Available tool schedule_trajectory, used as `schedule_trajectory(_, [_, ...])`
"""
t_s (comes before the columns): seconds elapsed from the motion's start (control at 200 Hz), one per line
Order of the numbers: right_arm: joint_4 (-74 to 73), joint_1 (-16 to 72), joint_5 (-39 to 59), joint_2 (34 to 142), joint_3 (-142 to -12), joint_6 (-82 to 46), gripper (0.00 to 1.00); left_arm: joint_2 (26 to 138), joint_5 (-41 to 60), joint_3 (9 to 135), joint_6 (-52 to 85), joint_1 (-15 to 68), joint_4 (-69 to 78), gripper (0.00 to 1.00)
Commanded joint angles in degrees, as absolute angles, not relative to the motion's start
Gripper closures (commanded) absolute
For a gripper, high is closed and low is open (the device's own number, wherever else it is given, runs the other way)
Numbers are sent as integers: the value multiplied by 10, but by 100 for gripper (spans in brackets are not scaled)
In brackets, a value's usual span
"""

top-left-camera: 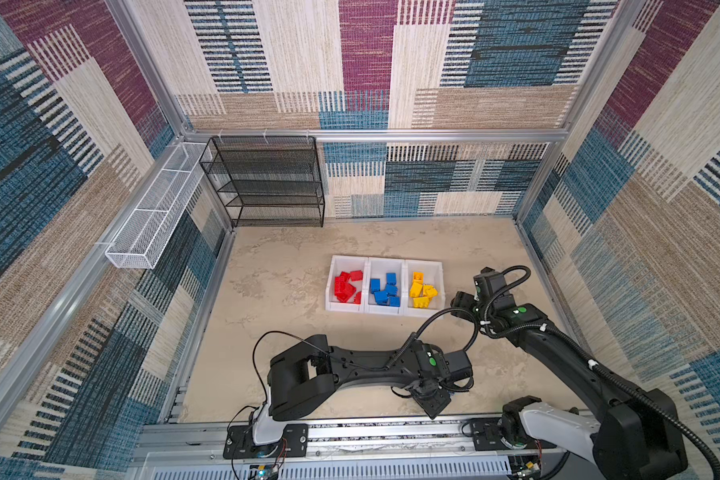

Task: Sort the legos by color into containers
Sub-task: 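Carry the yellow brick into the yellow compartment and open the left gripper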

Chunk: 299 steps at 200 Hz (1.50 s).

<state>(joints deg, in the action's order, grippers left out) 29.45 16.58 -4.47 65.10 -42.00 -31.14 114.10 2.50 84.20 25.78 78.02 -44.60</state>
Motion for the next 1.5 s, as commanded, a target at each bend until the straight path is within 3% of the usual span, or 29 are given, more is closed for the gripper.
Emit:
schedule_trajectory(0.0, [282,165,-39,649,-421,-306,23,1157,4,863,272,780,-477,33])
schedule_trajectory(0.18, [274,163,-33,650,-416,-306,23,1183,-13,898,268,775,-506,35])
schedule_trajectory(0.461, [272,161,-31,650,-416,-305,23,1179,-13,883,274,753,-506,53])
schedule_trajectory(0.937, [280,159,-29,650,-428,-302,23,1121,-37,869,241,682,-497,61])
schedule_trajectory(1.182, [292,158,-30,647,-443,-301,24,1138,-44,990,176,590,-502,60])
schedule_trajectory(1.493, [309,158,-24,640,-453,-302,24,1280,-45,1222,123,529,-522,58])
